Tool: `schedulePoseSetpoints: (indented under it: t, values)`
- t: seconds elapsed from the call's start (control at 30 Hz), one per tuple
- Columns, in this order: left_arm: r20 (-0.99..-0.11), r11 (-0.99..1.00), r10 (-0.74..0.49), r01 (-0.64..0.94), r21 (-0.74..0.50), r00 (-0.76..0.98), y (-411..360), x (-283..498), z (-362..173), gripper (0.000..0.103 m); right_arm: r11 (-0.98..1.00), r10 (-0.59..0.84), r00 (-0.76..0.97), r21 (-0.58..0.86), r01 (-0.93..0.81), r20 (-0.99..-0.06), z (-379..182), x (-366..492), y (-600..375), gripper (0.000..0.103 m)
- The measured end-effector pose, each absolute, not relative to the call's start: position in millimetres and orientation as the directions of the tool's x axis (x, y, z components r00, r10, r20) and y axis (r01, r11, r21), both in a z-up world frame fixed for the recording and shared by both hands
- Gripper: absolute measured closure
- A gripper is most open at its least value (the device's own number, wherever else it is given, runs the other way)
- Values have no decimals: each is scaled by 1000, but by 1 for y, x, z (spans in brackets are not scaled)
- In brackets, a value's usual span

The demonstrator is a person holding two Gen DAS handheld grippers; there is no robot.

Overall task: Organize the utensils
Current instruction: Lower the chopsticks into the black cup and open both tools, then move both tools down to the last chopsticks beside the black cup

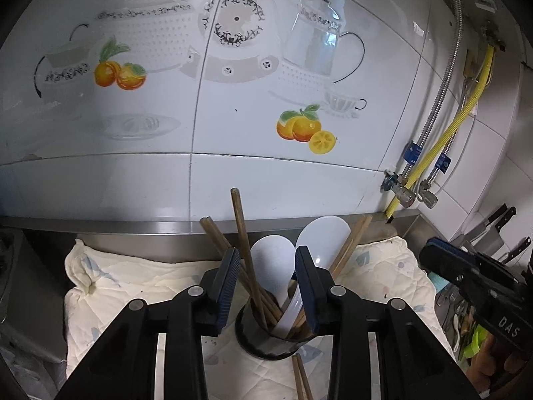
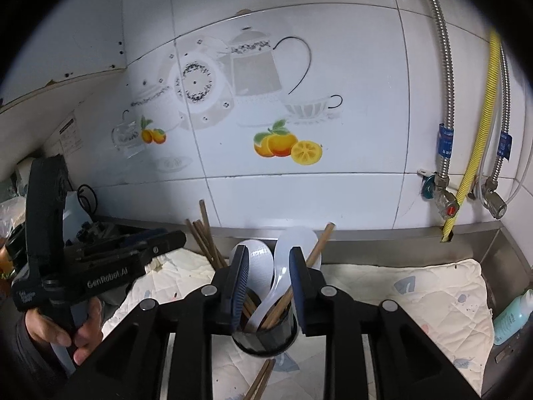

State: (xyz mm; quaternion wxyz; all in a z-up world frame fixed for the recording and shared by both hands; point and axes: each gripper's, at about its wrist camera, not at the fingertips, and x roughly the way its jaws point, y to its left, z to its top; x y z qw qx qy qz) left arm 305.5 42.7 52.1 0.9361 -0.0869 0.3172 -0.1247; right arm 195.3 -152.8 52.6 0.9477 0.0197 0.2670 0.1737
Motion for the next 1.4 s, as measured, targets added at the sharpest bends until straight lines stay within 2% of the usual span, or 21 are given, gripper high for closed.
schedulePoseSetpoints:
  t: [0.2, 0.63, 0.73, 0.9, 1.4]
  values:
    - [-584, 956, -276, 155, -249, 763, 50, 288, 48, 65, 936, 344, 765, 137, -324, -545, 29, 180, -153, 75]
    - [-638, 958, -261, 115, -262, 725, 59, 248, 18, 62, 937, 341, 607, 207, -281, -718, -68, 167, -153, 75]
    - [-652, 958, -261, 109, -265, 712, 60, 241, 10, 62, 933, 351, 573, 228, -277, -741, -86, 167, -148, 80]
    - [-664, 957, -258, 95, -272, 701, 66, 235, -1, 62, 932, 355, 534, 241, -272, -767, -109, 169, -140, 86]
    - [-704, 954, -266, 75, -290, 659, 76, 240, -29, 62, 940, 332, 485, 242, -240, -809, -141, 187, -130, 90]
